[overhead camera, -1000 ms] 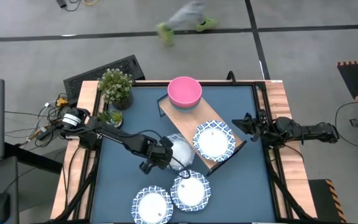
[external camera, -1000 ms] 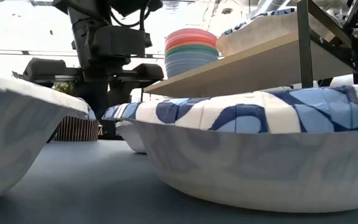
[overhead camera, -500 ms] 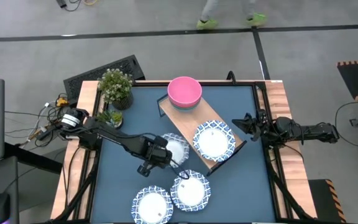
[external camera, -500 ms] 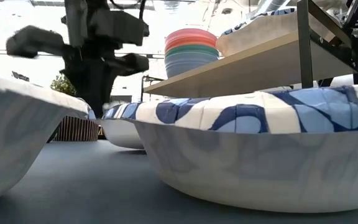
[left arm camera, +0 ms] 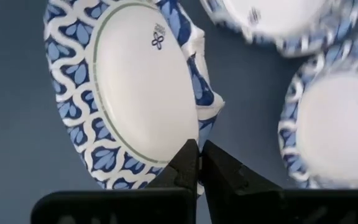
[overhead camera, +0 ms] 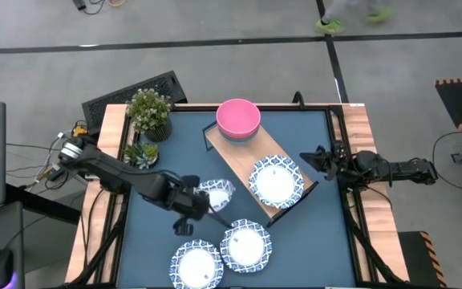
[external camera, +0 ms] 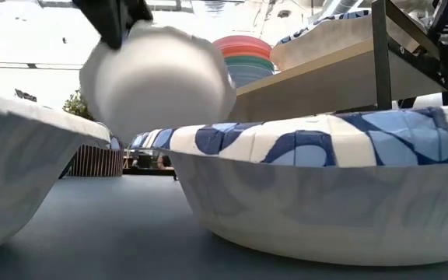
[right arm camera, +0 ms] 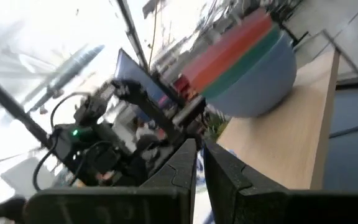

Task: Place and stack plates onto a shelf
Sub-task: Stack the white and blue plate on the shelf

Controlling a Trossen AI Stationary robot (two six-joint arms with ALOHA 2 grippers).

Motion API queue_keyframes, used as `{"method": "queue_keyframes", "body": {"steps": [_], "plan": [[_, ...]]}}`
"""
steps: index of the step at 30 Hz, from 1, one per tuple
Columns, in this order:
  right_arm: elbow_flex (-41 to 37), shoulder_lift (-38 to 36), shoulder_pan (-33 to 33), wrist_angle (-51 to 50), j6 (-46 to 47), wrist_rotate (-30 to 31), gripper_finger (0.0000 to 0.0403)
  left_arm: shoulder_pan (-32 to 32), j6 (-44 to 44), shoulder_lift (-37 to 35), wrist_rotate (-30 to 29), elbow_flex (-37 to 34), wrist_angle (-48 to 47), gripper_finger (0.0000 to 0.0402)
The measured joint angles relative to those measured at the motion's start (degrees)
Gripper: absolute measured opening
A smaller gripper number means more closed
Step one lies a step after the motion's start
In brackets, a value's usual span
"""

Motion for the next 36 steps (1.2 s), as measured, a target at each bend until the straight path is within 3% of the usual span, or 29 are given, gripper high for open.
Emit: {"method": "queue_keyframes", "body": {"steps": [7,12,15,20,27,30,36], "plan": [[0.00,-0.02,0.00,8.70,-0.46,11.96,0.0058,-2.48,-7.15,-4.65,-6.80,7.61,-5.58,0.0000],[0.00,-0.02,-0.02,10.32,-4.07,19.34,0.0058,-3.82,-5.68,-5.63,-12.32,15.40,-5.85,0.0000],[0.00,-0.02,-0.02,8.86,-4.90,22.94,0.0058,-4.16,0.91,-5.63,-18.13,19.28,-3.68,0.0000],[0.00,-0.02,-0.02,5.18,-4.76,26.43,0.0058,-3.58,22.10,-5.56,-23.45,20.81,2.75,0.0000],[0.00,-0.02,-0.02,-2.02,-4.62,30.66,0.0058,1.39,46.88,-5.32,-16.75,20.77,10.19,0.0000],[0.00,-0.02,-0.01,-4.91,-4.62,33.38,0.0058,3.29,50.56,-4.49,-13.50,20.79,16.23,0.0000],[0.02,-0.02,0.00,-9.43,-4.40,36.90,0.0058,5.14,55.47,0.22,-13.56,21.40,18.39,0.0000]]}}
